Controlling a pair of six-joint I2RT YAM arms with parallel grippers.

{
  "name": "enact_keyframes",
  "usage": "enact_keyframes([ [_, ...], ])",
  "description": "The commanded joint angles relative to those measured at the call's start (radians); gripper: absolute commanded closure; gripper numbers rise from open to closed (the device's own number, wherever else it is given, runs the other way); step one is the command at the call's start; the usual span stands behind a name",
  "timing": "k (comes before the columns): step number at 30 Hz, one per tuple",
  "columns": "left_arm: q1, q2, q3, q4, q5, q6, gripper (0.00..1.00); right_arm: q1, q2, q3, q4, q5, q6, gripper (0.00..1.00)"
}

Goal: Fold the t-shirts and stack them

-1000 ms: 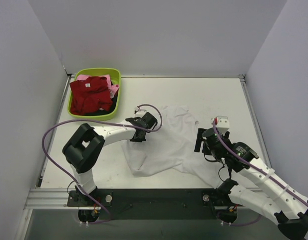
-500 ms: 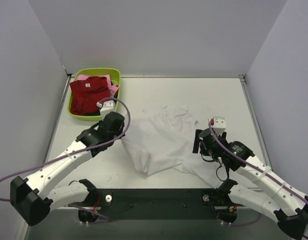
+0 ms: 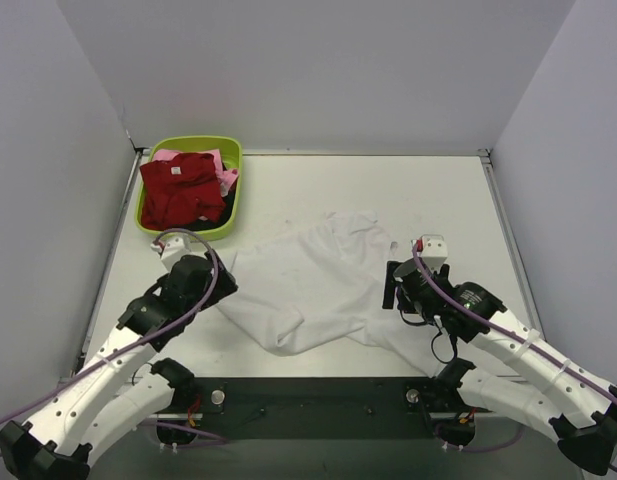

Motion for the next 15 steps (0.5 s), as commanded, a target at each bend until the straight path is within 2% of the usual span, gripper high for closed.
enact_keyframes([
  [1,-0.005,0.136,0.117,0.173,0.146,0.055,0.04,0.012,0.010,0.031,-0.013,0.026,0.016,0.29],
  [3,-0.045,0.218,0.138,0.257,0.225,0.076,0.03,0.015,0.013,0.026,-0.013,0.029,0.019,0.29],
  [4,-0.074,0.309,0.178,0.263,0.223,0.082,0.03,0.015,0.011,0.028,-0.014,0.032,0.020,0.29],
  [8,-0.250,0.527,0.298,0.257,0.119,0.118,0.03,0.020,0.001,0.023,-0.024,0.044,0.022,0.29],
  [10,-0.293,0.636,0.342,0.254,0.137,0.137,0.03,0.022,-0.006,0.022,-0.031,0.049,0.023,0.29],
  [15,-0.350,0.791,0.377,0.276,0.165,0.145,0.02,0.019,-0.015,0.019,-0.042,0.073,0.019,0.28],
])
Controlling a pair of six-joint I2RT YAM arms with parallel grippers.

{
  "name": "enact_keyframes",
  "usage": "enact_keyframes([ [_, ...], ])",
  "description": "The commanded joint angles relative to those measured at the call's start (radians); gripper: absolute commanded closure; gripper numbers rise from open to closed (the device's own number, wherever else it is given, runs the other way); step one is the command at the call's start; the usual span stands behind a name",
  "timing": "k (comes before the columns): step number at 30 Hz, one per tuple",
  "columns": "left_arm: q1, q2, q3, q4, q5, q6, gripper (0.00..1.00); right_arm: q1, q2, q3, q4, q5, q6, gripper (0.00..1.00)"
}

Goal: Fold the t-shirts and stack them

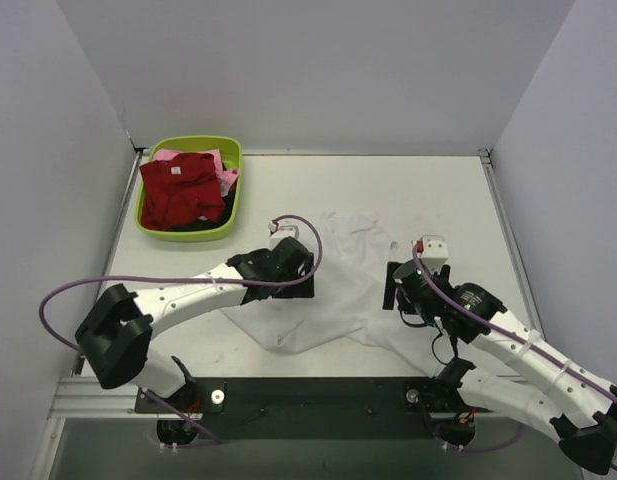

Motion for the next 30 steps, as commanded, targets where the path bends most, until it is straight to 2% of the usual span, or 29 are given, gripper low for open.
enact_keyframes([
  [1,-0.031,0.107,0.055,0.031,0.007,0.031,0.03,0.007,-0.010,0.018,-0.033,0.064,0.006,0.28],
  [7,-0.019,0.199,0.115,-0.015,-0.073,0.043,0.03,-0.027,0.146,0.054,0.096,0.031,-0.035,0.28],
  [11,0.036,0.216,0.137,-0.023,-0.097,0.044,0.03,-0.079,0.326,0.139,0.194,-0.029,-0.089,0.28],
  [18,0.215,0.240,0.156,-0.014,-0.082,0.083,0.03,-0.188,0.643,0.311,0.326,-0.121,-0.150,0.28],
  [22,0.242,0.290,0.176,-0.037,-0.080,0.104,0.02,-0.217,0.800,0.367,0.360,-0.198,-0.164,0.28],
  [30,0.243,0.374,0.138,-0.035,-0.068,0.098,0.03,-0.211,0.913,0.338,0.423,-0.316,-0.158,0.28],
])
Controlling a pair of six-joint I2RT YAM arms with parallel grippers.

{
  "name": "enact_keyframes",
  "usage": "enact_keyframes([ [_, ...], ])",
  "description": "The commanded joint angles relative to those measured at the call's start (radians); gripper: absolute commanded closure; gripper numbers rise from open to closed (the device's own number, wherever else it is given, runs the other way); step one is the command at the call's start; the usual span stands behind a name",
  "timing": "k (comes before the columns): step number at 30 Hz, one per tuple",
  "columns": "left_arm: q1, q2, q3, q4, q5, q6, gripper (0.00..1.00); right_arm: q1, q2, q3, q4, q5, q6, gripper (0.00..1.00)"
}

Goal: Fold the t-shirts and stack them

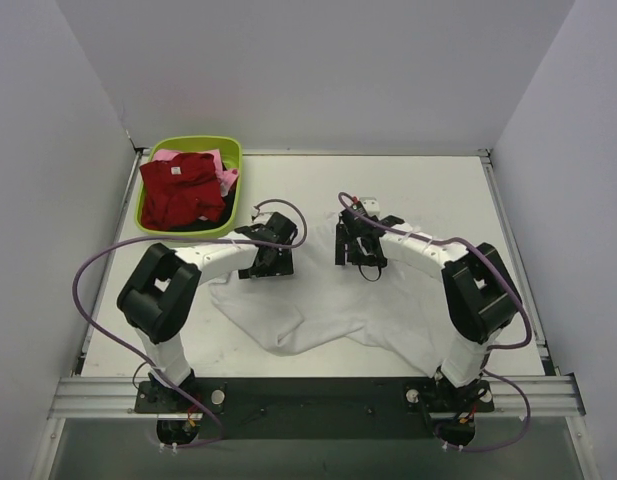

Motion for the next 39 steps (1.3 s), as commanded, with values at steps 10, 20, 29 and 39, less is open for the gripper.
enact_keyframes([
  [10,0.019,0.135,0.011,0.033,0.024,0.003,0.32,-0.006,0.134,0.000,0.041,-0.060,-0.010,0.42],
  [20,0.036,0.206,0.061,0.030,0.019,0.005,1.00,-0.063,0.151,0.015,0.015,-0.031,0.001,1.00],
  [29,0.060,0.111,0.279,-0.059,-0.056,0.040,1.00,-0.123,-0.082,0.092,-0.087,0.167,-0.080,1.00],
  [39,0.060,-0.278,0.273,-0.018,-0.096,0.089,1.00,-0.112,-0.527,0.096,-0.137,0.238,-0.158,1.00],
])
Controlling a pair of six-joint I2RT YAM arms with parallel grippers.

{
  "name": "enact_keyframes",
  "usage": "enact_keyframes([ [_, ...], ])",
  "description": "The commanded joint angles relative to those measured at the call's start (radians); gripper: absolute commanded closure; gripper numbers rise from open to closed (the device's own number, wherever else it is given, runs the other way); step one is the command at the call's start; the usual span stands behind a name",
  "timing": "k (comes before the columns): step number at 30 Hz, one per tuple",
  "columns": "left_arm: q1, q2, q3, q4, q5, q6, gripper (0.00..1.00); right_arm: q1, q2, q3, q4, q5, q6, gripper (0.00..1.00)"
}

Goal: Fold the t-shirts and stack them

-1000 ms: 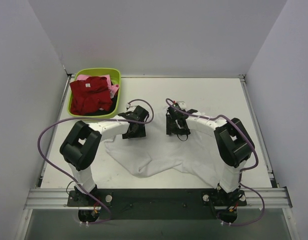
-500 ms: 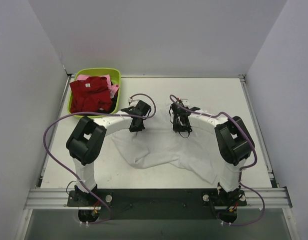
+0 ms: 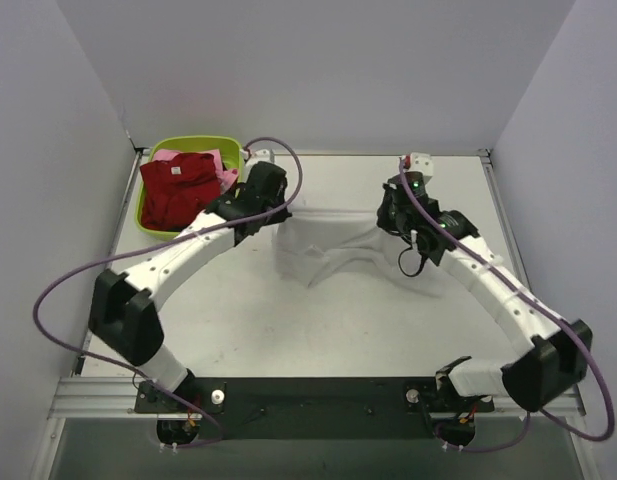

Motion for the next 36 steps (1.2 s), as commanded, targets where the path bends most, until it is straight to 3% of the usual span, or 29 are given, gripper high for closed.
enact_keyframes([
  [1,0.031,-0.259,-0.017,-0.048,-0.133,0.081,1.00,-0.012,-0.205,0.028,-0.136,0.180,-0.087,1.00],
  [10,0.025,-0.485,-0.023,-0.097,-0.117,0.109,1.00,0.066,-0.481,0.034,-0.214,0.255,-0.109,1.00],
  [18,0.001,-0.491,0.075,-0.132,-0.116,0.123,1.00,0.129,-0.493,0.185,-0.273,0.335,-0.141,1.00],
  [23,-0.001,-0.382,0.128,-0.151,-0.168,0.158,1.00,0.114,-0.382,0.196,-0.265,0.375,-0.144,1.00],
  [29,0.015,-0.135,0.110,-0.105,-0.220,0.164,1.00,-0.043,-0.157,0.053,-0.105,0.243,-0.099,1.00],
  [30,0.025,-0.048,0.116,-0.094,-0.216,0.164,1.00,-0.084,-0.050,0.054,-0.092,0.229,-0.084,0.98],
  [31,0.034,0.001,0.127,-0.091,-0.209,0.160,0.98,-0.107,0.012,0.088,-0.089,0.221,-0.077,0.88],
  [32,0.054,0.103,0.142,-0.085,-0.209,0.164,0.67,-0.124,0.074,0.109,-0.086,0.215,-0.070,0.62],
  [34,0.079,0.205,0.239,-0.111,-0.206,0.155,0.40,-0.152,0.230,0.171,-0.095,0.229,-0.047,0.29],
  [35,0.099,0.285,0.278,-0.158,-0.222,0.147,0.19,-0.153,0.269,0.179,-0.093,0.231,-0.044,0.07],
  [36,0.105,0.307,0.335,-0.175,-0.235,0.144,0.15,-0.150,0.270,0.177,-0.090,0.238,-0.040,0.00],
])
